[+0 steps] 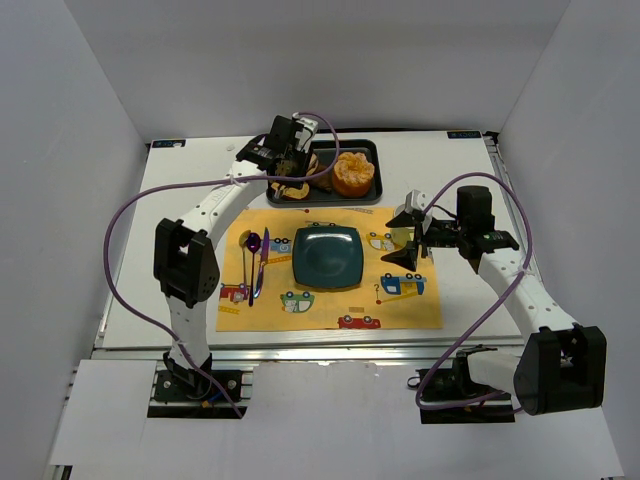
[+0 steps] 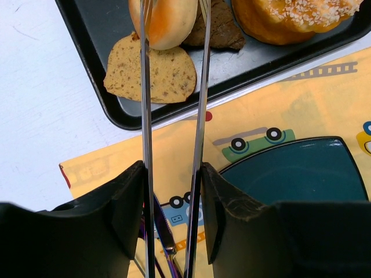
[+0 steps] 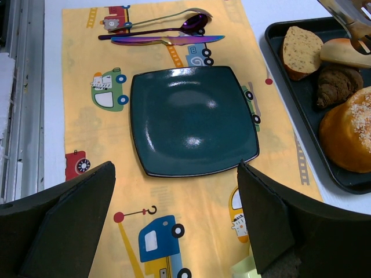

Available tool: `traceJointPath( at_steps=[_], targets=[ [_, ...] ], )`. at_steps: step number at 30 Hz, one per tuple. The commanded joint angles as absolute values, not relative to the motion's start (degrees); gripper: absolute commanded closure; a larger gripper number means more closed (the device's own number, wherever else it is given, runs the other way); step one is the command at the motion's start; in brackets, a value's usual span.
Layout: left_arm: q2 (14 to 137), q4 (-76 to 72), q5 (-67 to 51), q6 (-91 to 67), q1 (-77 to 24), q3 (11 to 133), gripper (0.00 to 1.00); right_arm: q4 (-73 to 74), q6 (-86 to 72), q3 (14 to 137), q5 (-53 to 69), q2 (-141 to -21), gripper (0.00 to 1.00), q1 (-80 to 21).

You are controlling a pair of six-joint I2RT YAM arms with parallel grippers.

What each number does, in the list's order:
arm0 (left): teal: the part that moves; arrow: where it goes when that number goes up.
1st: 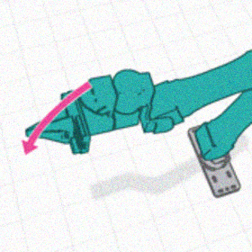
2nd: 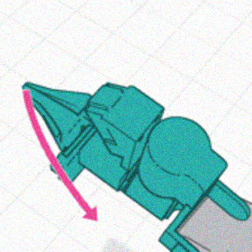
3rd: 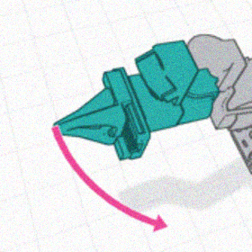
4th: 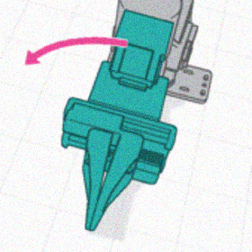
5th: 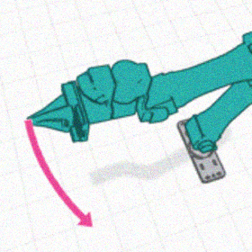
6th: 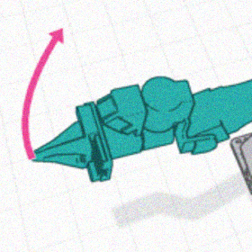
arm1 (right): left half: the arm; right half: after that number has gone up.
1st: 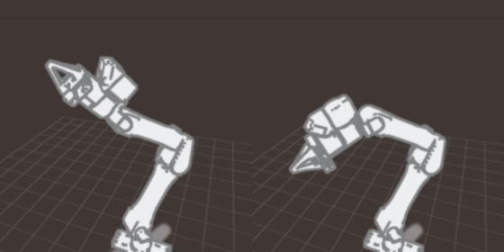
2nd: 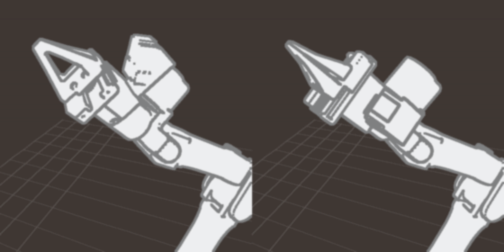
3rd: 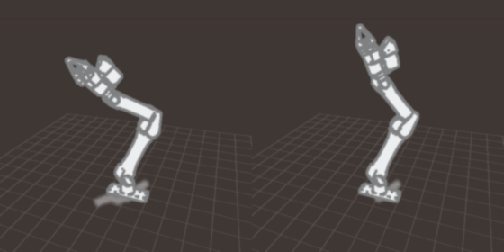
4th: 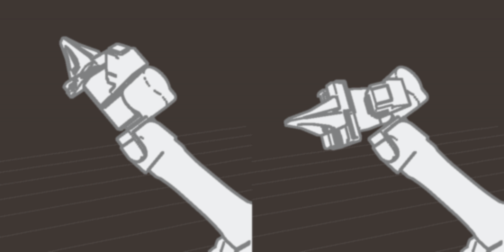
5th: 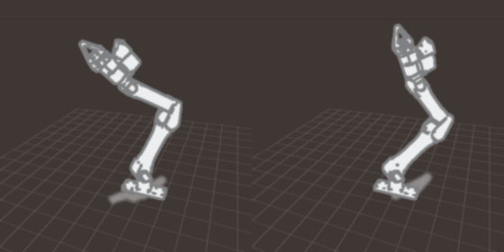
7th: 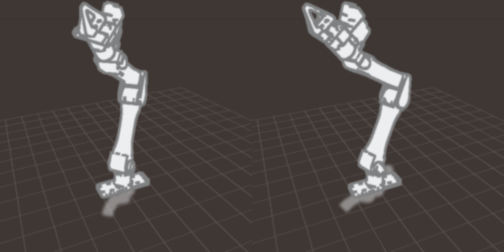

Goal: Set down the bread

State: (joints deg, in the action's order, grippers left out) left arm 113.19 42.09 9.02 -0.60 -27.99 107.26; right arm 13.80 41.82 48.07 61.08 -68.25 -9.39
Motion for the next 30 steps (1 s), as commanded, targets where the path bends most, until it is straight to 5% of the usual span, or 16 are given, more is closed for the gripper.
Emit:
traceJointPath(
  at_steps=[1,20,30],
  targets=[
    [113.64,42.1,9.75,-0.18,-28.3,107.4,0.49,14.41,42.45,47.9,62.58,-68.2,0.11,-9.14],
    [115.84,42.8,9.67,-0.18,-28.21,108.54,0.52,14.41,42.45,47.55,62.67,-67.85,0.1,-9.14],
    [115.05,43.59,11.16,-0.18,-28.21,109.34,0.87,14.59,42.45,47.55,62.84,-67.59,0.11,-8.96]
  ],
)
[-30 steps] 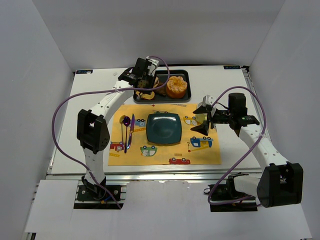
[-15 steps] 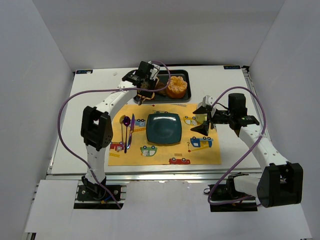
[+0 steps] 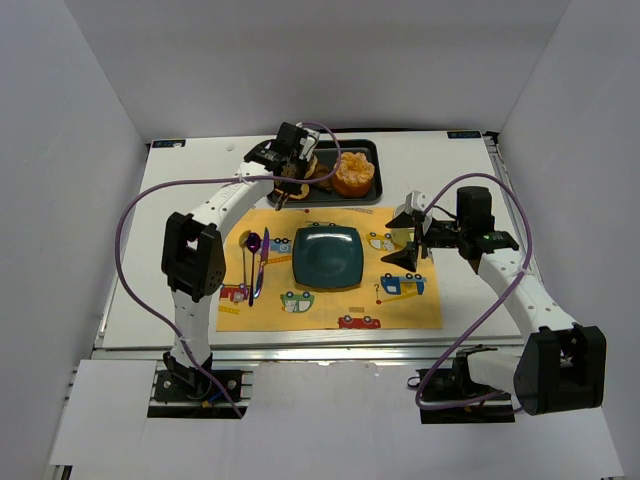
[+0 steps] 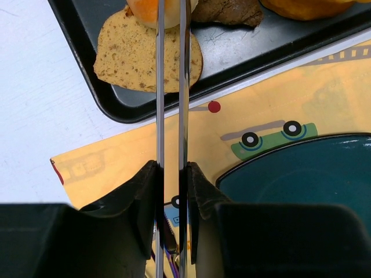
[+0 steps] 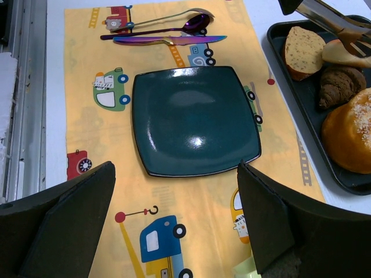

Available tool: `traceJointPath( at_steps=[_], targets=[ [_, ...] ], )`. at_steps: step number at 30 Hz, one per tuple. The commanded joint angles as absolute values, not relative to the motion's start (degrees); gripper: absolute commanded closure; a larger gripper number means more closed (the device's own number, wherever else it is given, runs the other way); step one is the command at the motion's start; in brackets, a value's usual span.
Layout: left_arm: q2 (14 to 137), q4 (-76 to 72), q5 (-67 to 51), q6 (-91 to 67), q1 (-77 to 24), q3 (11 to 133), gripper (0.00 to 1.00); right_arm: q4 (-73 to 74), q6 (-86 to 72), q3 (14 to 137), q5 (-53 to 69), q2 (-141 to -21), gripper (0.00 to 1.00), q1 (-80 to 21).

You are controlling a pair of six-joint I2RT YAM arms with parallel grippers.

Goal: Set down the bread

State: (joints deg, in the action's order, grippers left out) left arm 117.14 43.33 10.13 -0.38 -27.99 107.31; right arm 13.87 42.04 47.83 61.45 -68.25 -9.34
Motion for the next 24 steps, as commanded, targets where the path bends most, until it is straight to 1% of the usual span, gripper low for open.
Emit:
traceJointPath(
  at_steps=[1,3,4,11,14,18,23,24],
  targets=[
    [114.87,43.68,11.25,-0.18,-28.21,109.6,0.9,14.59,42.45,47.55,62.84,-67.59,0.11,-8.96],
    [113.74,43.51,11.86,-0.18,-28.21,110.21,0.98,14.59,42.36,47.64,62.93,-67.5,0.11,-8.88],
    [113.38,43.33,12.21,-0.35,-28.21,110.39,1.0,14.68,42.36,47.64,62.93,-67.5,0.11,-8.88],
    [107.41,41.22,11.78,-2.02,-28.21,109.78,1.0,14.85,42.36,47.9,63.1,-67.32,0.11,-8.79],
    [103.55,39.82,9.5,-3.25,-28.21,105.92,1.0,14.94,42.36,48.08,63.28,-67.32,0.11,-8.79],
    [97.41,38.76,5.9,-4.92,-28.21,97.75,1.0,15.64,42.71,48.51,63.11,-67.41,0.11,-8.7],
    [87.29,38.14,-0.26,-7.55,-28.56,82.2,1.0,17.05,43.68,49.13,63.19,-67.94,0.11,-8.61],
    [83.97,37.97,-4.18,-7.82,-28.83,80.0,1.0,17.22,43.77,49.3,63.28,-68.03,0.1,-8.61]
  ],
)
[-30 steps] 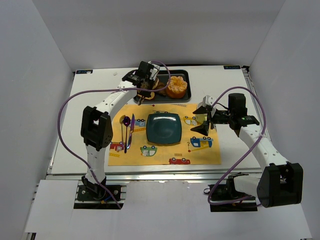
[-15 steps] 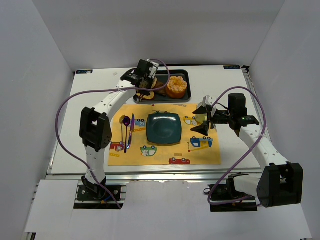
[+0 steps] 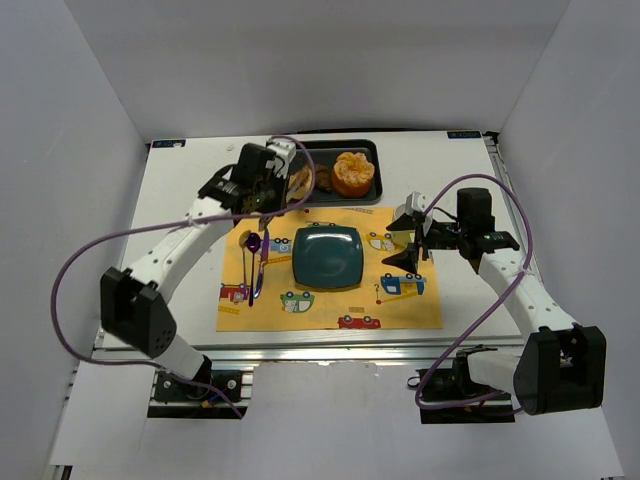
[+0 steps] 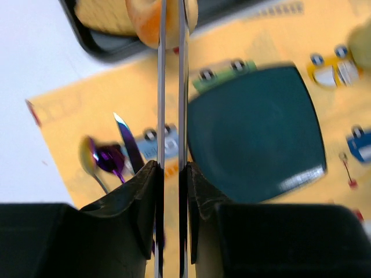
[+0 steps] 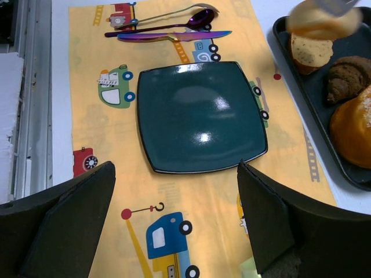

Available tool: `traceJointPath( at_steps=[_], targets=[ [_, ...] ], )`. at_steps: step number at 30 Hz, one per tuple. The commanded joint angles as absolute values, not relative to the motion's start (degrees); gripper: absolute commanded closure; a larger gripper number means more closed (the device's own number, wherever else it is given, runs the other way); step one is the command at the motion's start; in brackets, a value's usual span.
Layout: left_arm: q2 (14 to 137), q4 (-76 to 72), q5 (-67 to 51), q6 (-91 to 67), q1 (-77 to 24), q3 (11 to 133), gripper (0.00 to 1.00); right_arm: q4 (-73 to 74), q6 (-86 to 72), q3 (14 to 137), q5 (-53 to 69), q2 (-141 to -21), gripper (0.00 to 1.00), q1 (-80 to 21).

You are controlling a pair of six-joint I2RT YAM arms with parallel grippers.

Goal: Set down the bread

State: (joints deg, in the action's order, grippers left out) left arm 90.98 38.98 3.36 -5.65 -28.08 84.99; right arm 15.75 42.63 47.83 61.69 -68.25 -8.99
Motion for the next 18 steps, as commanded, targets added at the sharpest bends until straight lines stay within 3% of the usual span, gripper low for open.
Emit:
traceJointPath(
  at_steps=[1,6,18],
  targets=[
    [82.11,37.97,-5.26,-8.0,-29.0,77.89,1.0,17.4,43.77,49.39,63.19,-68.11,0.11,-8.61],
    [74.01,35.51,-9.22,-12.04,-31.46,65.77,1.0,18.28,43.95,50.27,63.46,-68.99,0.11,-8.61],
    [75.41,36.21,-9.32,-14.5,-38.49,60.38,1.0,20.92,44.82,52.12,63.37,-69.61,0.11,-8.61]
  ],
)
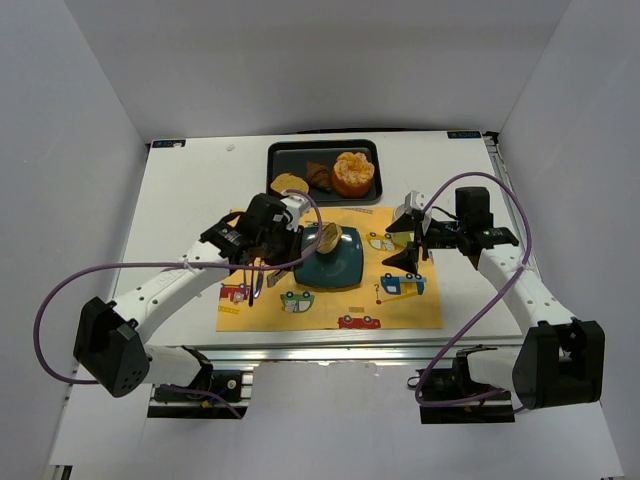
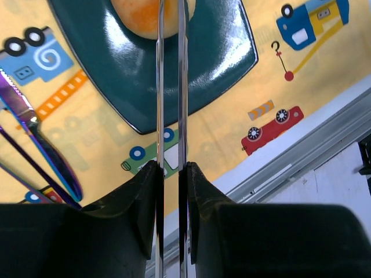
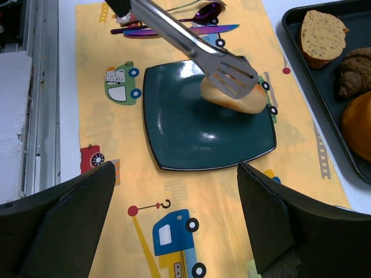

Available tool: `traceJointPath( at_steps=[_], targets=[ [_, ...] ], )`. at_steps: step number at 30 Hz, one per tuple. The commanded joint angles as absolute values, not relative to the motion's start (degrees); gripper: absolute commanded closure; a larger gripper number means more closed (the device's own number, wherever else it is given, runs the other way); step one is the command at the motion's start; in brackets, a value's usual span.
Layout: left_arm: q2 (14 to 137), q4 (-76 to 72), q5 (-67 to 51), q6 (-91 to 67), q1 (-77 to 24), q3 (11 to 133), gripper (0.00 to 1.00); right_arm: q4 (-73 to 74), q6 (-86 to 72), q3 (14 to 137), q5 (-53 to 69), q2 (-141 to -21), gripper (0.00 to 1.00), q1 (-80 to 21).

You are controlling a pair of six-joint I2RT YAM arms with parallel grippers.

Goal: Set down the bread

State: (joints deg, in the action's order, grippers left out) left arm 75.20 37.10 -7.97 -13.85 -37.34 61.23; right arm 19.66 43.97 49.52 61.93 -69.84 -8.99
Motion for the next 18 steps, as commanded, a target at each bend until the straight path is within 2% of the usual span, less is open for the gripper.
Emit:
traceJointPath(
  at_steps=[1,3,4,8,11,18],
  targets=[
    [75.58,36.21,-9.49,-14.59,-38.67,59.77,0.97,20.92,44.82,52.03,63.37,-69.44,0.11,-8.61],
    [75.76,35.86,-10.1,-14.76,-39.11,59.15,0.92,21.01,44.91,51.86,63.28,-69.35,0.11,-8.61],
    [75.85,35.77,-10.37,-14.94,-39.46,58.8,0.84,21.01,44.91,51.86,63.28,-69.17,0.11,-8.7],
    [76.03,35.6,-11.86,-15.47,-39.99,58.27,0.69,21.09,45.0,51.77,63.11,-69.26,0.1,-8.61],
    [75.94,35.42,-12.74,-15.56,-40.25,57.83,0.64,21.18,45.09,51.77,63.1,-69.34,0.1,-8.61],
    [75.59,35.33,-14.41,-15.73,-40.43,57.92,0.57,21.27,45.26,51.59,63.28,-69.35,0.11,-8.61]
  ],
)
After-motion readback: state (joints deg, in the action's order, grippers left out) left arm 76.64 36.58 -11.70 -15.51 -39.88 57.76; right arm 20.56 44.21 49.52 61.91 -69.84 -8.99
